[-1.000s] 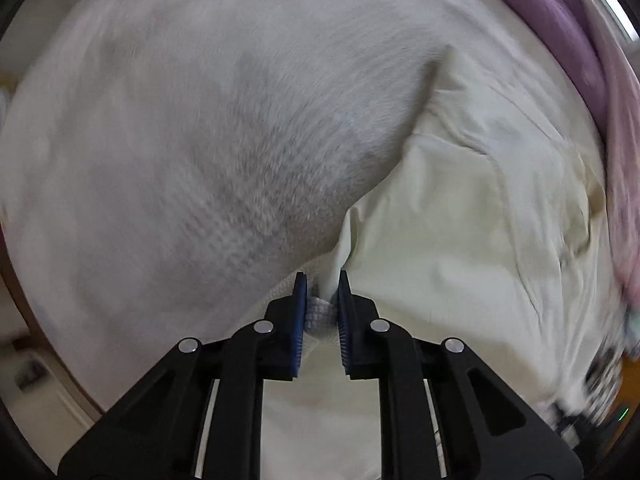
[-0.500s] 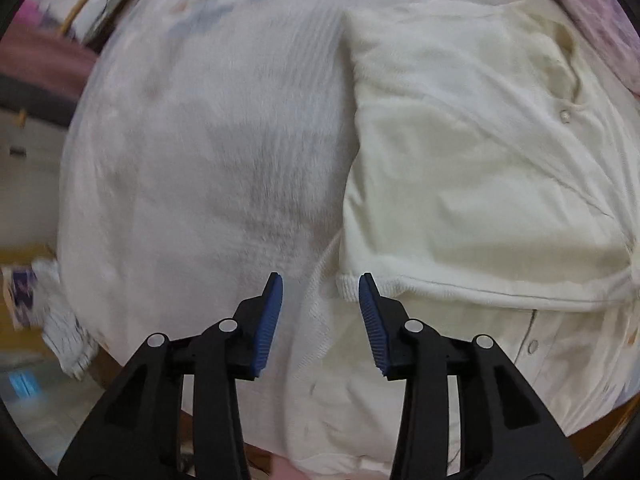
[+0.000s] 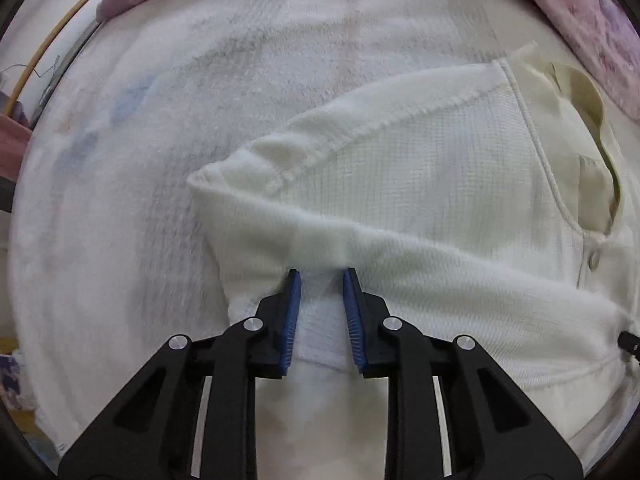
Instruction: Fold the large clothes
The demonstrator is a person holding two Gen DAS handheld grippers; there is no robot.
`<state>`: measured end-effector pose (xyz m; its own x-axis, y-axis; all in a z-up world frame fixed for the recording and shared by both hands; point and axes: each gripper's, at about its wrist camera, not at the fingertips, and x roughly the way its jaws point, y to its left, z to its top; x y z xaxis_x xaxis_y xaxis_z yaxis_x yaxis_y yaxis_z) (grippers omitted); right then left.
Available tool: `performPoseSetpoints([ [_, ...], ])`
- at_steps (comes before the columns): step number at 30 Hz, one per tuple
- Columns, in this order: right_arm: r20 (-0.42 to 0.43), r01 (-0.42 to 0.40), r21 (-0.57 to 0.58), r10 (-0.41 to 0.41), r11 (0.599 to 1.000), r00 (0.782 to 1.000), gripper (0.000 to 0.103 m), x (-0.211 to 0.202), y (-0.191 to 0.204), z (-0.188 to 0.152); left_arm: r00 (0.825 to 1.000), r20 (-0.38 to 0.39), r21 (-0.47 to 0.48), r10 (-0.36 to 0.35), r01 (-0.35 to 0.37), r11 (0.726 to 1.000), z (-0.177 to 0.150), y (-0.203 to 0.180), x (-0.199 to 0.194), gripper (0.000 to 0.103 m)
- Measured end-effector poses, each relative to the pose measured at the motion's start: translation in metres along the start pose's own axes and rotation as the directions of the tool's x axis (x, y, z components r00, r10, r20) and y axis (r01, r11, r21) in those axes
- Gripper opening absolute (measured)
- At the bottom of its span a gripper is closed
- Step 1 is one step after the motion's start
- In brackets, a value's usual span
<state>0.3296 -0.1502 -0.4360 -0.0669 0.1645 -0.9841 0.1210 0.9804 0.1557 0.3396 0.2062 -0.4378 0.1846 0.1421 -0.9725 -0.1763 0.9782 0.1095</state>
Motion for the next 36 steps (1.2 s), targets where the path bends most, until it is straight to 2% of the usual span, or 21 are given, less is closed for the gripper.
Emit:
performPoseSetpoints([
  [1,-0.015,-0.007,0.025,0.008,1.000,1.000,0.010,-0.003,-0.002,0.001,1.000,-0.006,0.029,0.008,-0.008,1.000,-0.001,-0.002,-0.004,0.023],
  [3,-0.081,0.035,0.034,-0.032,0.999,0.996,0.013,-0.012,-0.001,-0.005,0.999,-0.039,0.106,0.026,-0.021,0.994,-0.015,-0.005,-0.018,0.023],
  [4,-0.133,0.064,-0.011,-0.065,0.998,0.989,0.014,-0.016,0.005,-0.015,0.998,-0.055,0.122,0.025,-0.018,0.992,-0.027,-0.005,-0.024,0.023],
  [7,-0.176,0.114,-0.094,-0.129,0.989,0.976,0.013,-0.015,0.012,-0.048,0.989,-0.138,0.166,0.062,-0.039,0.985,-0.080,0.001,-0.034,0.023],
  [9,-0.239,0.103,-0.060,-0.114,0.993,0.964,0.011,-0.001,0.006,-0.068,0.982,-0.175,0.158,0.069,-0.041,0.987,-0.111,0.005,-0.037,0.023],
  [11,-0.222,0.098,-0.042,-0.105,0.994,0.969,0.011,0.006,0.005,-0.074,0.975,-0.215,0.110,0.046,-0.023,0.994,-0.132,0.011,-0.035,0.023],
  [12,-0.206,0.104,-0.048,-0.112,0.993,0.972,0.011,0.014,0.007,-0.074,0.979,-0.203,0.085,0.031,-0.014,0.996,-0.140,0.013,-0.033,0.023],
  [14,-0.210,0.116,-0.018,-0.117,0.993,0.971,0.011,0.020,0.007,-0.072,0.981,-0.191,0.060,0.033,-0.022,0.998,-0.141,0.012,-0.029,0.024],
  [16,-0.232,0.125,-0.009,-0.124,0.992,0.965,0.011,0.016,0.012,-0.066,0.976,-0.214,0.007,0.031,-0.030,1.000,-0.136,0.012,-0.032,0.024],
  [19,-0.204,0.100,0.006,-0.097,0.995,0.974,0.013,-0.002,0.012,-0.064,0.977,-0.212,0.002,0.016,-0.016,1.000,-0.130,0.015,-0.037,0.025],
  [20,-0.206,0.095,0.009,-0.091,0.995,0.974,0.013,-0.005,0.012,-0.064,0.977,-0.212,0.019,0.023,-0.019,1.000,-0.130,0.018,-0.039,0.027],
  [21,-0.210,0.093,0.013,-0.088,0.996,0.974,0.014,-0.006,0.013,-0.063,0.976,-0.215,0.036,0.036,-0.029,0.999,-0.130,0.021,-0.042,0.036],
  [22,-0.206,0.087,0.018,-0.082,0.996,0.975,0.017,-0.010,0.017,-0.065,0.976,-0.211,0.039,0.051,-0.044,0.998,-0.129,0.025,-0.045,0.050],
  [23,-0.198,0.074,0.024,-0.067,0.997,0.978,0.031,-0.014,0.015,-0.064,0.978,-0.202,0.033,0.059,-0.053,0.998,-0.129,0.027,-0.050,0.056],
  [24,-0.186,0.046,0.031,-0.040,0.998,0.982,0.062,-0.022,0.013,-0.063,0.979,-0.195,0.024,0.053,-0.049,0.999,-0.128,0.027,-0.056,0.063],
  [25,-0.170,0.039,0.036,-0.032,0.999,0.985,0.077,-0.029,0.008,-0.061,0.980,-0.194,0.014,0.043,-0.041,0.999,-0.127,0.029,-0.061,0.070],
  [26,-0.132,0.055,0.036,-0.050,0.998,0.990,0.090,-0.041,0.009,-0.061,0.981,-0.193,0.001,0.036,-0.036,0.999,-0.125,0.031,-0.068,0.073],
  [29,-0.027,0.057,-0.003,-0.057,0.998,0.998,0.091,-0.076,0.013,-0.063,0.984,-0.176,-0.012,0.018,-0.020,1.000,-0.121,0.033,-0.092,0.077],
  [36,0.047,0.028,-0.067,-0.025,0.997,0.999,0.091,-0.137,0.004,-0.101,0.993,-0.119,-0.005,-0.007,0.007,1.000,-0.126,0.025,-0.158,0.078],
])
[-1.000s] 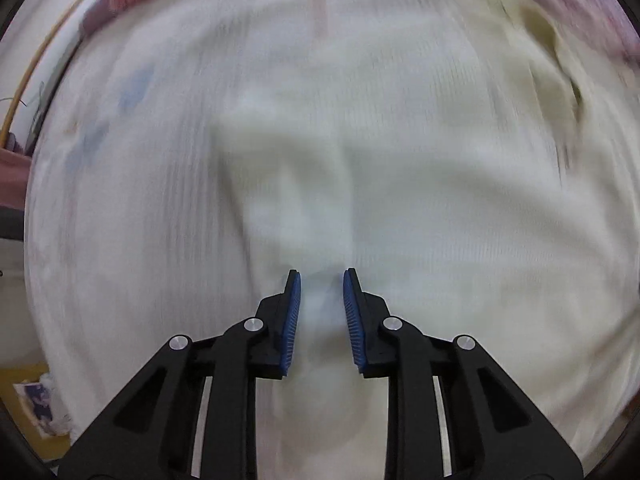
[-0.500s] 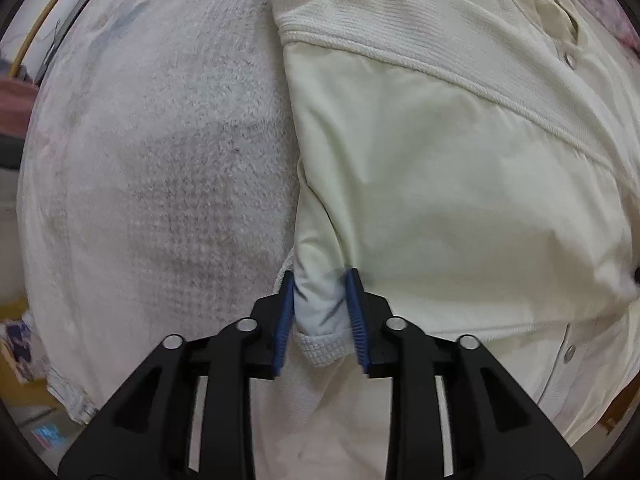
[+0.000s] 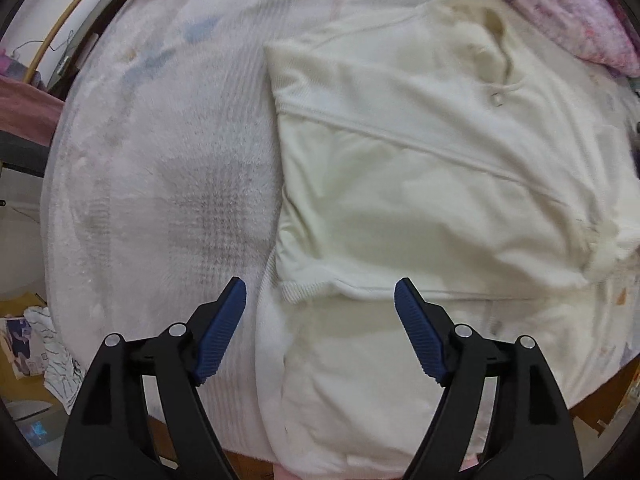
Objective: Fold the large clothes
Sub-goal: 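Move the right tool toward the outstretched sleeve cuff near the checkered pillow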
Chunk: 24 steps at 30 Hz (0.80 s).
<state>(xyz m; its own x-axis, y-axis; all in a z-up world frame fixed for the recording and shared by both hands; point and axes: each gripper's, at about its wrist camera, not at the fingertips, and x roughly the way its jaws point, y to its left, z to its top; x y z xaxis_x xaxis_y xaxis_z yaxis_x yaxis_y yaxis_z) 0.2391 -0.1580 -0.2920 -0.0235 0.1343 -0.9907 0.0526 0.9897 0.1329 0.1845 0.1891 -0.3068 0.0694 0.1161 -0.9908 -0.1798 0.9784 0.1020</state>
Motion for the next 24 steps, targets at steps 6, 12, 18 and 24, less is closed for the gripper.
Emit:
performPoseSetpoints([
  [6,0.041,-0.025,-0.043,0.027,0.999,0.999,0.091,-0.047,0.006,-0.021,0.999,0.038,-0.046,-0.009,0.011,0.999,-0.022,-0.028,-0.055,0.078],
  [12,0.087,-0.049,-0.098,0.057,0.994,0.995,0.091,-0.087,0.006,-0.043,0.996,0.087,-0.054,0.015,-0.010,0.998,-0.044,-0.048,-0.097,0.078],
  [18,0.124,-0.072,-0.091,0.083,0.993,0.989,0.091,-0.127,-0.007,-0.065,0.989,0.150,-0.073,-0.013,0.024,0.997,-0.069,-0.068,-0.143,0.078],
  [24,0.150,-0.069,-0.092,0.083,0.993,0.985,0.091,-0.155,-0.007,-0.094,0.981,0.189,-0.011,-0.032,0.034,0.999,-0.096,-0.079,-0.178,0.078],
])
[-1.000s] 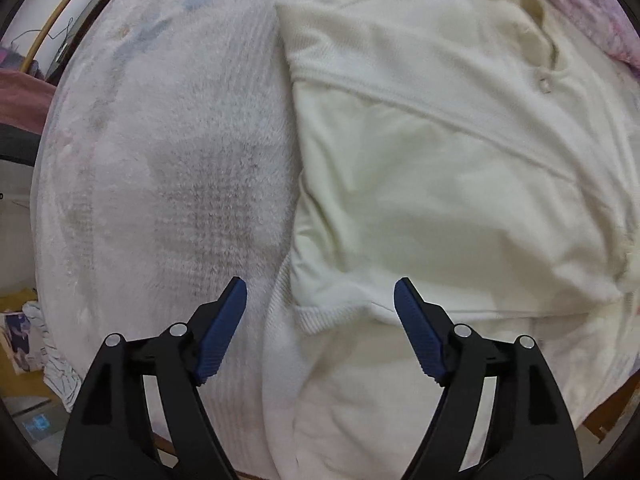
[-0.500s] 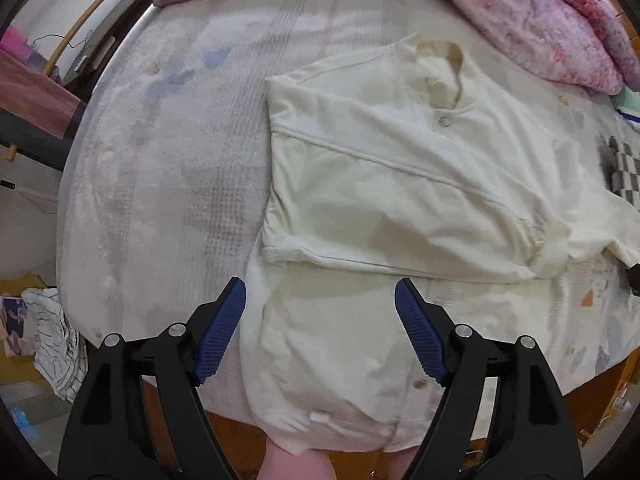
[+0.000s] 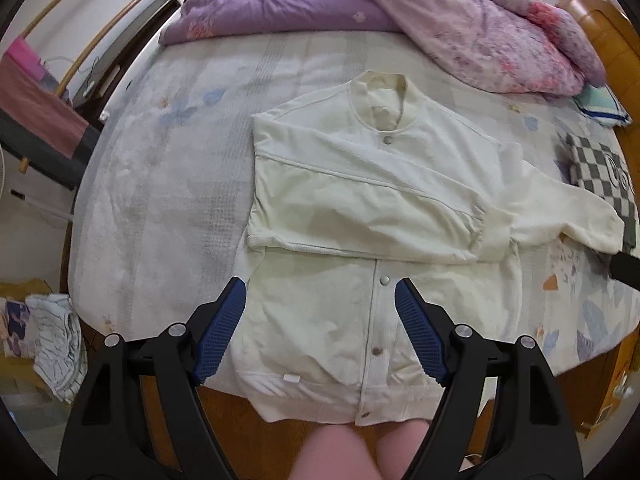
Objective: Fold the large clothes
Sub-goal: 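Move the right tool toward the outstretched sleeve cuff near the checkered pillow, then grasp the sleeve cuff with the right tool and lift it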
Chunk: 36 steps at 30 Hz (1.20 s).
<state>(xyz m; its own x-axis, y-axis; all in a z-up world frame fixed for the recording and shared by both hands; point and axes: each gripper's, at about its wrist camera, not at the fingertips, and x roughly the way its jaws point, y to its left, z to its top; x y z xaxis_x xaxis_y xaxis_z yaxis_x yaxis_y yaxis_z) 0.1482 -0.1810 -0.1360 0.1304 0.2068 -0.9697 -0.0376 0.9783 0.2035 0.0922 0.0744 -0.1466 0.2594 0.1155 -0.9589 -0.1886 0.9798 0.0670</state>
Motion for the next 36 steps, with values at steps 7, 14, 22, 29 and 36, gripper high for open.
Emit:
performPoseSetpoints([
  [7,0.073,0.012,0.064,-0.016,0.998,0.997,0.092,-0.035,0.006,-0.046,0.996,0.055,0.089,-0.067,0.062,0.994,-0.031,-0.005,-0.027,0.078],
  [14,0.098,0.039,0.188,-0.058,0.981,0.993,0.092,-0.057,-0.007,-0.099,0.987,0.088,0.205,-0.138,0.118,0.972,-0.059,-0.022,-0.051,0.078],
  [22,0.118,0.069,0.305,-0.110,0.950,0.987,0.092,-0.074,-0.046,-0.132,0.974,0.118,0.338,-0.192,0.143,0.930,-0.077,-0.063,-0.069,0.082],
  [29,0.126,0.051,0.376,-0.105,0.925,0.986,0.092,-0.079,-0.099,-0.138,0.971,0.107,0.365,-0.213,0.161,0.917,-0.072,-0.107,-0.071,0.083],
  [36,0.120,0.010,0.425,-0.067,0.905,0.990,0.092,-0.072,-0.185,-0.114,0.972,0.072,0.335,-0.223,0.187,0.924,-0.053,-0.172,-0.056,0.084],
])
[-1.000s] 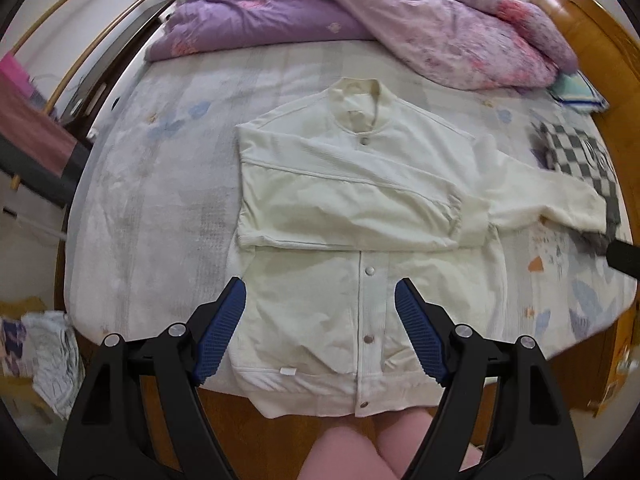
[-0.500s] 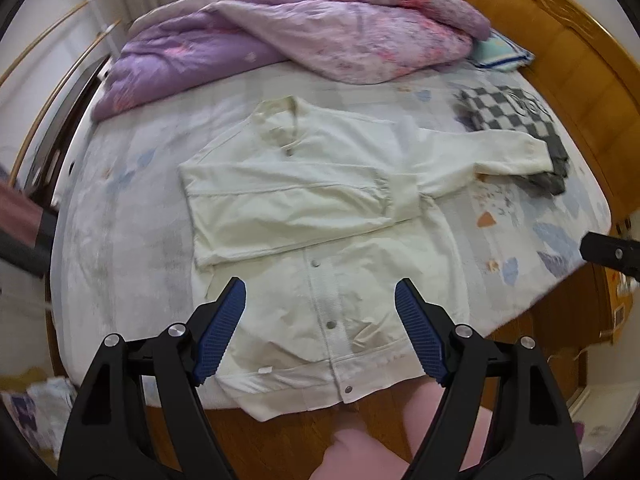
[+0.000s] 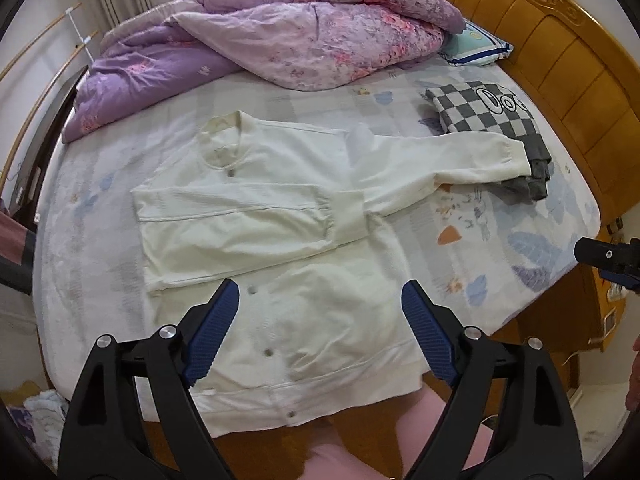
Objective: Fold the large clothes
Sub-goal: 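Grasp the sleeve cuff with the right tool and lift it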
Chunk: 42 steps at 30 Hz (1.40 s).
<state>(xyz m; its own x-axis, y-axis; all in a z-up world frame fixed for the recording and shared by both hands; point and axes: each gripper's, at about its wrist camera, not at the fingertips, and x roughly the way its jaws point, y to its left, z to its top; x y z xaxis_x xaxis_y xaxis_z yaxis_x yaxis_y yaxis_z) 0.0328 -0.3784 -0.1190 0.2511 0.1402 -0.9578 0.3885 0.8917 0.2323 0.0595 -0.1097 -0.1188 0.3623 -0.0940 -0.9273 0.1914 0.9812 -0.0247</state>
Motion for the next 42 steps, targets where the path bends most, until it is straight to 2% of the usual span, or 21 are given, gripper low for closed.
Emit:
performPoseSetpoints([
  [5,-0.048,-0.037,0.030,0.038,0.999,0.998,0.092,0.021,-0.047,0.053,0.998,-0.060,-0.076,-0.002,-0.002,0.997,0.034,-0.035,0.037,0.084],
  [9,-0.076,-0.042,0.075,0.048,0.996,0.996,0.092,0.047,-0.093,0.104,0.993,-0.106,-0.158,-0.041,0.024,0.987,0.063,-0.048,0.070,0.083],
  [11,-0.085,-0.049,0.114,0.059,0.992,0.995,0.092,0.061,-0.113,0.123,0.991,-0.133,-0.197,-0.030,0.003,0.980,0.077,-0.049,0.088,0.080],
  [15,-0.104,-0.059,0.218,0.083,0.974,0.991,0.092,0.102,-0.162,0.170,0.988,-0.157,-0.261,-0.010,-0.032,0.965,0.102,-0.048,0.124,0.067],
  [19,-0.105,-0.069,0.334,0.110,0.940,0.988,0.092,0.144,-0.207,0.211,0.980,-0.197,-0.311,-0.007,-0.056,0.949,0.119,-0.043,0.165,0.039],
  [22,-0.082,-0.111,0.440,0.163,0.891,0.983,0.092,0.174,-0.235,0.235,0.974,-0.227,-0.319,-0.003,-0.071,0.945,0.129,-0.042,0.196,0.022],
  [25,-0.060,-0.154,0.543,0.221,0.826,0.973,0.091,0.204,-0.257,0.248,0.966,-0.259,-0.323,-0.004,-0.082,0.943,0.136,-0.041,0.230,0.019],
  [28,-0.073,-0.139,0.594,0.225,0.792,0.972,0.080,0.230,-0.268,0.256,0.952,-0.305,-0.303,-0.006,-0.092,0.948,0.139,-0.041,0.264,0.011],
  [31,-0.047,-0.157,0.612,0.234,0.775,0.971,0.067,0.242,-0.272,0.260,0.947,-0.320,-0.320,-0.025,-0.083,0.944,0.140,-0.035,0.294,0.009],
  [33,-0.022,-0.141,0.602,0.193,0.786,0.981,0.039,0.240,-0.271,0.264,0.944,-0.327,-0.327,-0.032,-0.081,0.942,0.139,-0.034,0.309,0.006],
  [35,-0.012,-0.103,0.585,0.136,0.805,0.991,0.025,0.236,-0.272,0.267,0.941,-0.334,-0.327,-0.050,-0.066,0.943,0.137,-0.034,0.323,0.006],
  [36,0.018,-0.120,0.584,0.135,0.803,0.991,0.018,0.229,-0.273,0.266,0.940,-0.336,-0.321,-0.068,-0.047,0.946,0.136,-0.036,0.332,0.006],
  [39,0.092,-0.191,0.586,0.170,0.787,0.981,0.010,0.214,-0.273,0.262,0.931,-0.362,-0.273,-0.036,-0.069,0.959,0.129,-0.043,0.350,0.006],
  [42,0.146,-0.237,0.532,0.188,0.813,0.971,0.010,0.188,-0.260,0.264,0.932,-0.359,-0.289,-0.053,-0.058,0.956,0.120,-0.042,0.367,0.006],
])
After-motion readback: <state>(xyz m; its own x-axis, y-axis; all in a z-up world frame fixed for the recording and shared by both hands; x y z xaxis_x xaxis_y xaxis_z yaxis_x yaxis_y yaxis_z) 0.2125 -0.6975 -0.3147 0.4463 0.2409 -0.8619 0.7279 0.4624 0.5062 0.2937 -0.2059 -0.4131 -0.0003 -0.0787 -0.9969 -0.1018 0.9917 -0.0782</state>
